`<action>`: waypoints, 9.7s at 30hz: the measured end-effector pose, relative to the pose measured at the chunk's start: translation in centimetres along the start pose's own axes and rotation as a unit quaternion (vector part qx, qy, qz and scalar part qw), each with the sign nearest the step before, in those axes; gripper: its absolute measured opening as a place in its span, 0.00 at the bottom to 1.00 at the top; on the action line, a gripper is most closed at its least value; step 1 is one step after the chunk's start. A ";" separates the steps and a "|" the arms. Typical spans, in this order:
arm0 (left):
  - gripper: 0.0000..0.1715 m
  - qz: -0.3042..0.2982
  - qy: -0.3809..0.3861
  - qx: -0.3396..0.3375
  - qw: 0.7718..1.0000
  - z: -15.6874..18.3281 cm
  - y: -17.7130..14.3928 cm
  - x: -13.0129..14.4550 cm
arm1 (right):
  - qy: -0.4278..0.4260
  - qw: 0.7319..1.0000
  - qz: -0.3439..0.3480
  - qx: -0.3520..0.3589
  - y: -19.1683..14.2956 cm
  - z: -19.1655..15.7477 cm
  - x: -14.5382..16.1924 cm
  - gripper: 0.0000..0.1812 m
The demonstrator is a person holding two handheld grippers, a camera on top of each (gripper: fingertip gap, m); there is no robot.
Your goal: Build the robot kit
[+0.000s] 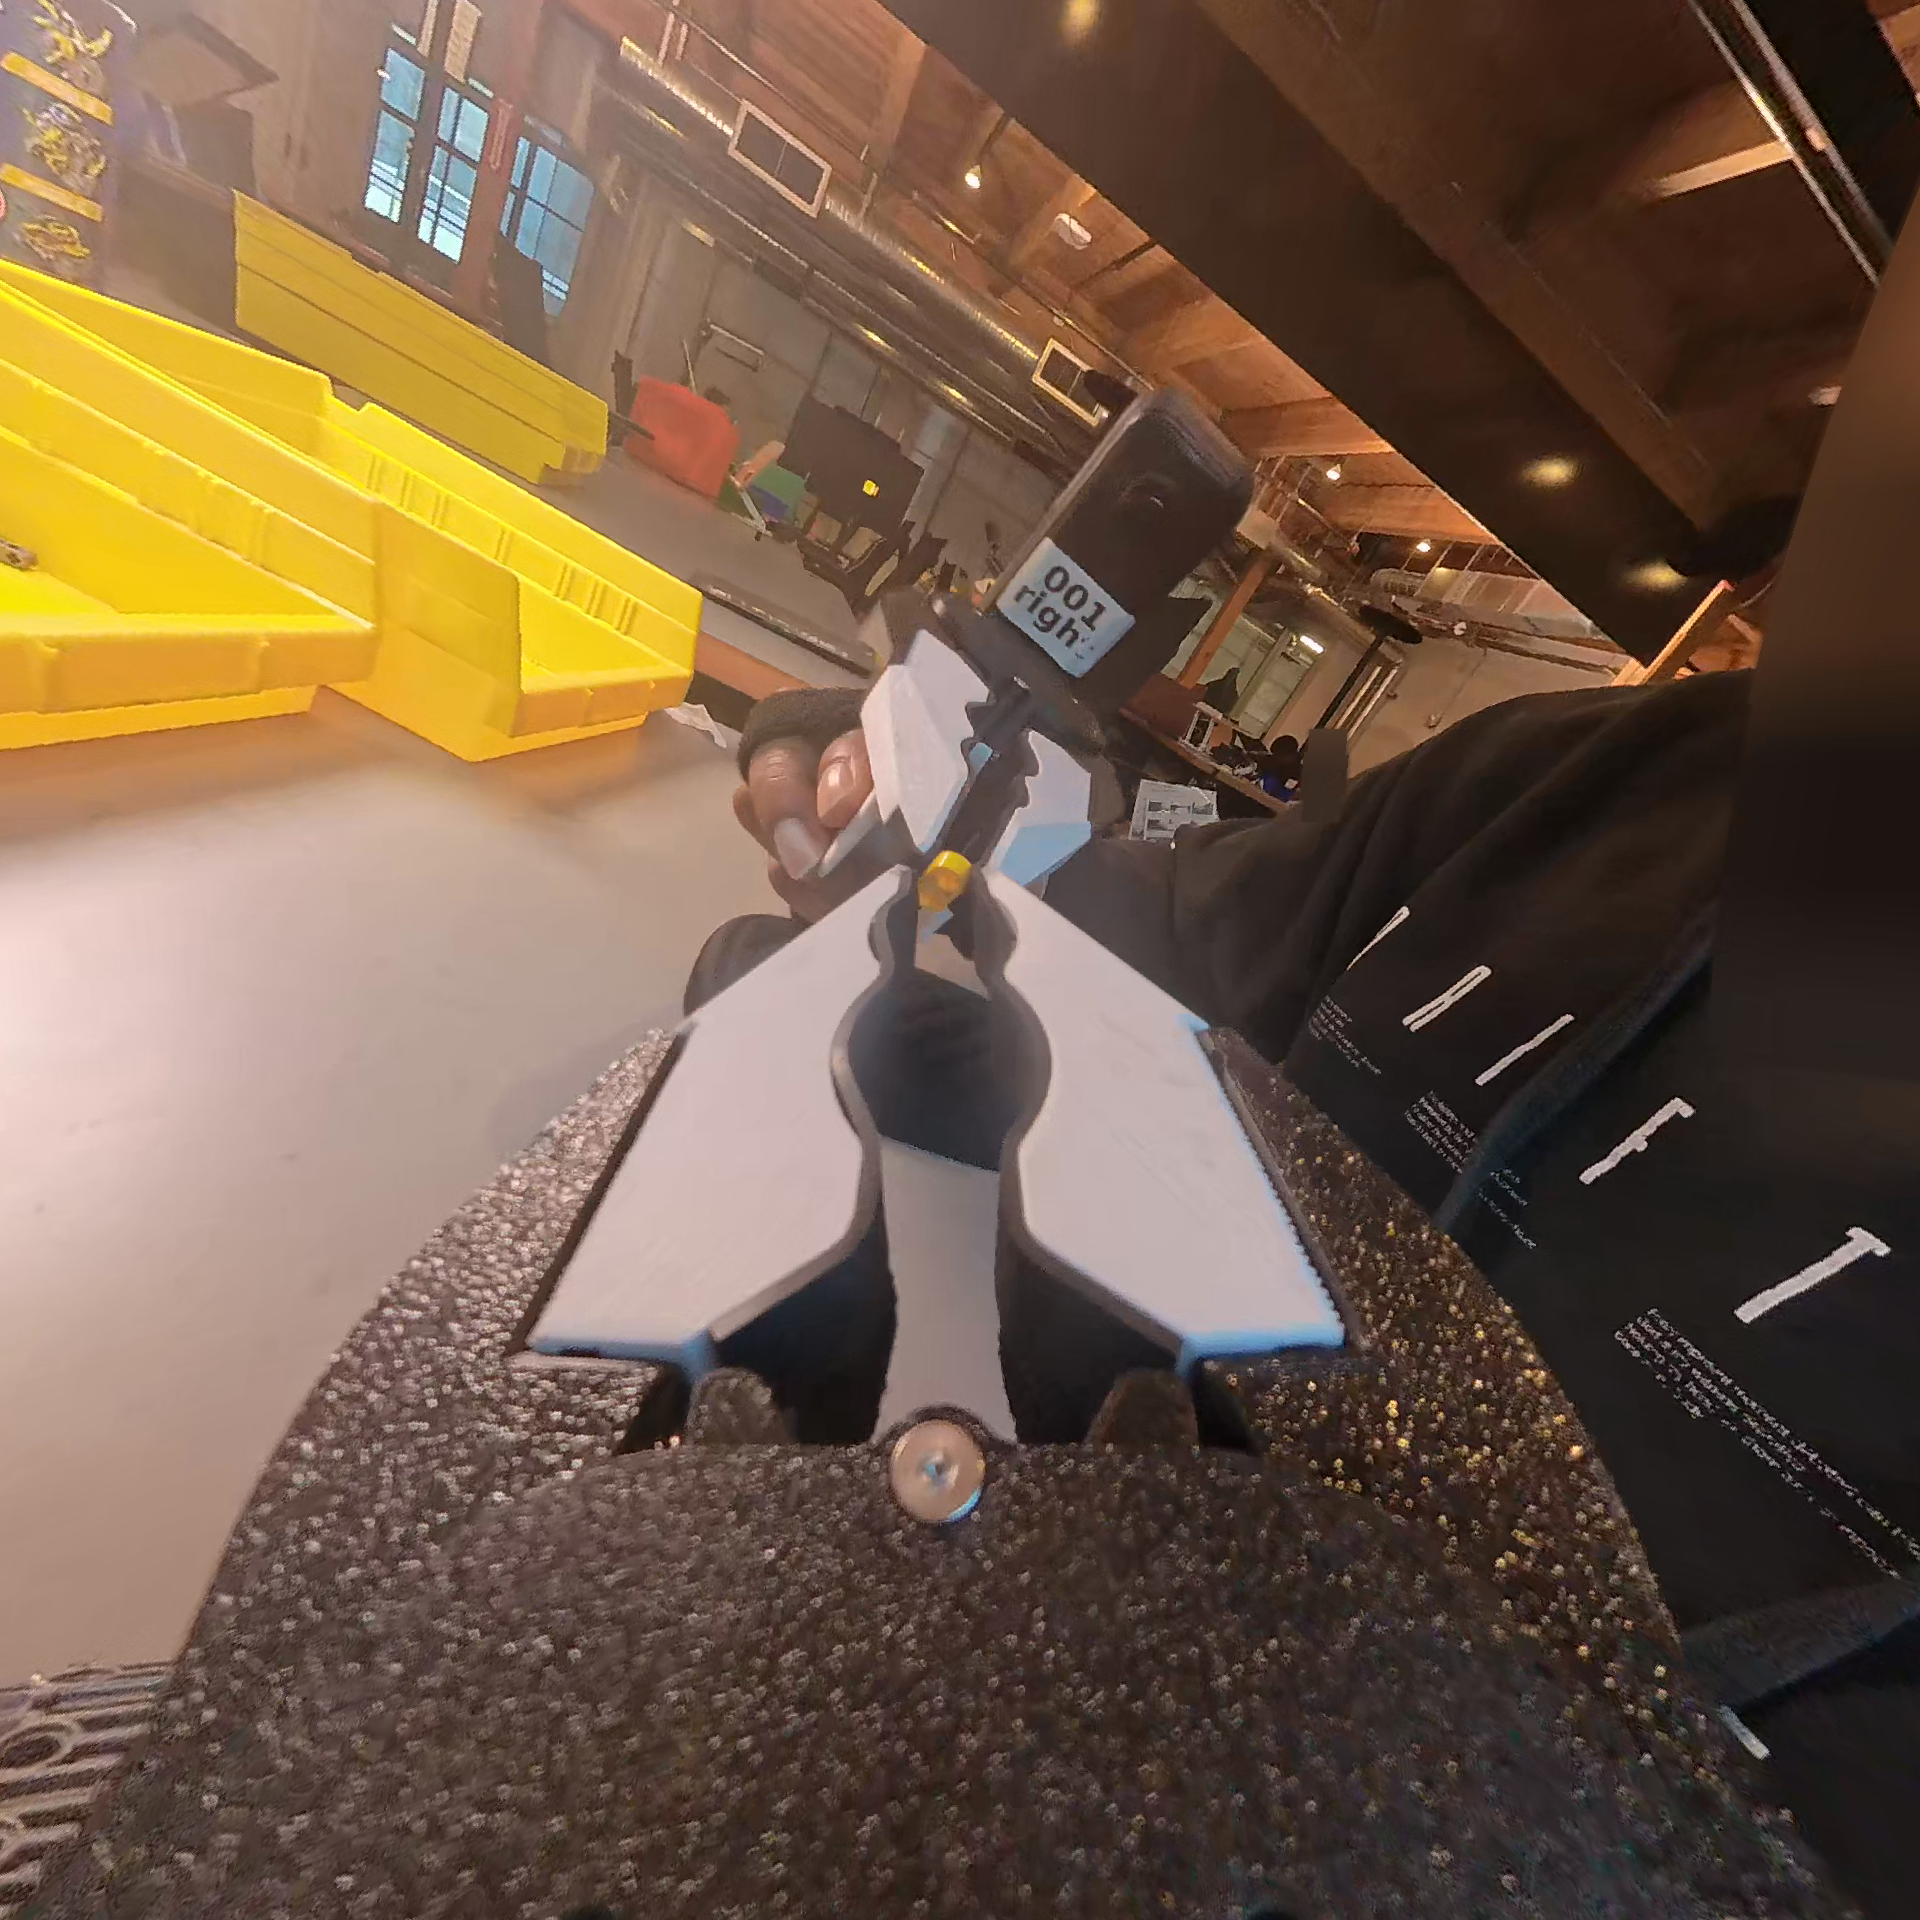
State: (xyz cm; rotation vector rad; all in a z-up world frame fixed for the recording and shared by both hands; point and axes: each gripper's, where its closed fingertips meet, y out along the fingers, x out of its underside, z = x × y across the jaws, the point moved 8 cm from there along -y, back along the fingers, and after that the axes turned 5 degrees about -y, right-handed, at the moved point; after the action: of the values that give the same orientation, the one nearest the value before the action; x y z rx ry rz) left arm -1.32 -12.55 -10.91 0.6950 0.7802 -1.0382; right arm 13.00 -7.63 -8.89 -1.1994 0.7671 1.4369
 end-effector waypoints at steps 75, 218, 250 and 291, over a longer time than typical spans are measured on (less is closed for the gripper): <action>0.05 -0.396 0.179 -0.304 0.847 -4.3 2.5 7.4 | 0.146 0.977 -0.116 -0.100 -2.7 3.0 6.3 0.09; 0.05 -0.144 0.228 -0.092 0.958 1.1 1.7 3.0 | -0.062 0.980 -0.086 -0.168 -2.2 -0.1 0.1 0.09; 0.04 -0.015 -0.061 -0.035 0.997 -0.1 1.1 1.4 | -0.121 0.991 -0.014 0.047 -0.9 1.1 -0.5 0.08; 0.03 -0.043 0.012 -0.091 0.995 -0.2 0.9 1.7 | -0.035 0.997 0.067 0.032 -0.5 1.1 0.7 0.07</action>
State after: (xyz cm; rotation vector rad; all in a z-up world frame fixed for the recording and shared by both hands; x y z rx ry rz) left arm 0.03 -12.92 -12.32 0.5230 0.9199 -1.0225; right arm 13.23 -6.32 -9.19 -1.0590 0.8520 1.5442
